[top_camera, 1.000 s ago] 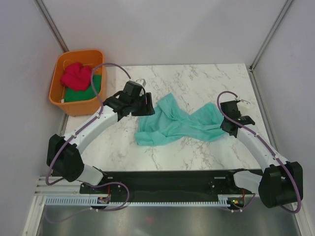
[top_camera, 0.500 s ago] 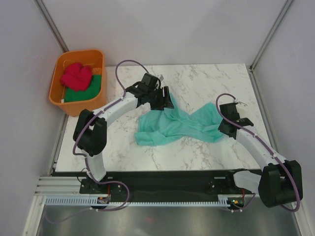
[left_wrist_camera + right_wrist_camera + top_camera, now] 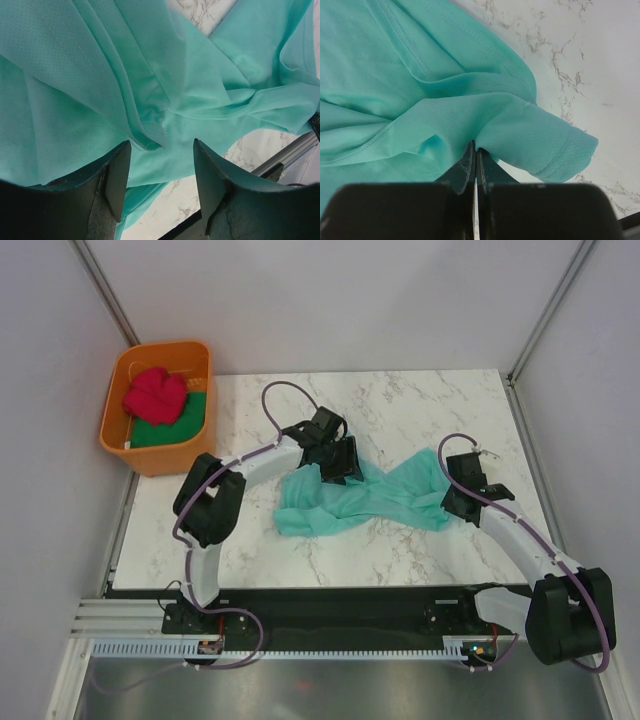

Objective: Fold and stack the t-shirts
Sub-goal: Flatten the tshirt out

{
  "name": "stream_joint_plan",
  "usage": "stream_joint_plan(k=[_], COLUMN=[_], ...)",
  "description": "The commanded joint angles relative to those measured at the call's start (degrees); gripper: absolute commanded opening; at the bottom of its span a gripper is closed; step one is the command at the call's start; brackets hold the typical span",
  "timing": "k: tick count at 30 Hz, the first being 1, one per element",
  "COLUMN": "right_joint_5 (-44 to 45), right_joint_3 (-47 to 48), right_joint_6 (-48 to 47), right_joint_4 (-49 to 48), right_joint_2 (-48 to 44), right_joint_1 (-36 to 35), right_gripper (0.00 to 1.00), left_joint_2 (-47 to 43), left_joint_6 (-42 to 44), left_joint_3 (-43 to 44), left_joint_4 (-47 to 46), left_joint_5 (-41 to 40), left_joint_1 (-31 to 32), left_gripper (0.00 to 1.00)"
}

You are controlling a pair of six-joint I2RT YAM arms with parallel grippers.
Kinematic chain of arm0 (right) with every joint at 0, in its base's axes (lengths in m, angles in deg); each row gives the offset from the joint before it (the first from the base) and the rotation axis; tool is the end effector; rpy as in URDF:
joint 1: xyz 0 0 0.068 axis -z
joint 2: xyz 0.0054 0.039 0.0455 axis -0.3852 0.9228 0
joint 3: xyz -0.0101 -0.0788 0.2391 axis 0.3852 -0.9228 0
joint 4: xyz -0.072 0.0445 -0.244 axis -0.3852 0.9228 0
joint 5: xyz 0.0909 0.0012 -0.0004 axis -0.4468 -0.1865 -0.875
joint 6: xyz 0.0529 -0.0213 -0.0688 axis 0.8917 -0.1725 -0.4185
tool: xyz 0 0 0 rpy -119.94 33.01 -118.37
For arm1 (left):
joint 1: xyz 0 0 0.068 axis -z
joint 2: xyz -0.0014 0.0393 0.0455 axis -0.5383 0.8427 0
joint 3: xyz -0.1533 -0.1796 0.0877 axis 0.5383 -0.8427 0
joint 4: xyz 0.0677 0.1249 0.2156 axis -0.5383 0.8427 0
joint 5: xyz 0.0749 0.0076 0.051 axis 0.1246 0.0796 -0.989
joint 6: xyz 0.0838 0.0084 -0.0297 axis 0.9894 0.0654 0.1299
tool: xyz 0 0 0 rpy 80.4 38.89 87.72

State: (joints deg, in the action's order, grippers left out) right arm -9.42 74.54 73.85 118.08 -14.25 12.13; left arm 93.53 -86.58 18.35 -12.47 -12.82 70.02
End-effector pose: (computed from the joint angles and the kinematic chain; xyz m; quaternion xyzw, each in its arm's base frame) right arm 0.2448 0.0167 0.1548 0.2587 0.9114 -0.0522 0.3158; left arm 0.3439 -0.2907 0.1464 0.0214 0.9434 -0.2918 0.1563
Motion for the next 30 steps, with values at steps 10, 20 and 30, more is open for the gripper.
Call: stream_joint_plan(k=[10, 20, 30], right_joint_5=[0.1, 2.8, -1.1], right_joint_3=[0.0, 9.6, 17.3], right_joint_6=[0.2, 1.3, 2.1], right_joint_4=[-1.0, 3.1, -4.4], right_joint_2=[-0.5, -0.6, 16.1], right_joint_1=[0.1, 0.2, 0.1], right_gripper=[0.11, 0.45, 0.46], left_joint_2=[3.1, -19.3, -33.1], left_joint_6=[-2.3, 2.9, 6.7], left_joint_3=[5.6, 0.3, -15.0], left_joint_4=[-0.7, 4.2, 5.6], left_joint_5=[-3.6, -11.6, -14.3], left_joint_1=[0.0, -2.5, -4.5], left_gripper=[0.02, 0.02, 0.02])
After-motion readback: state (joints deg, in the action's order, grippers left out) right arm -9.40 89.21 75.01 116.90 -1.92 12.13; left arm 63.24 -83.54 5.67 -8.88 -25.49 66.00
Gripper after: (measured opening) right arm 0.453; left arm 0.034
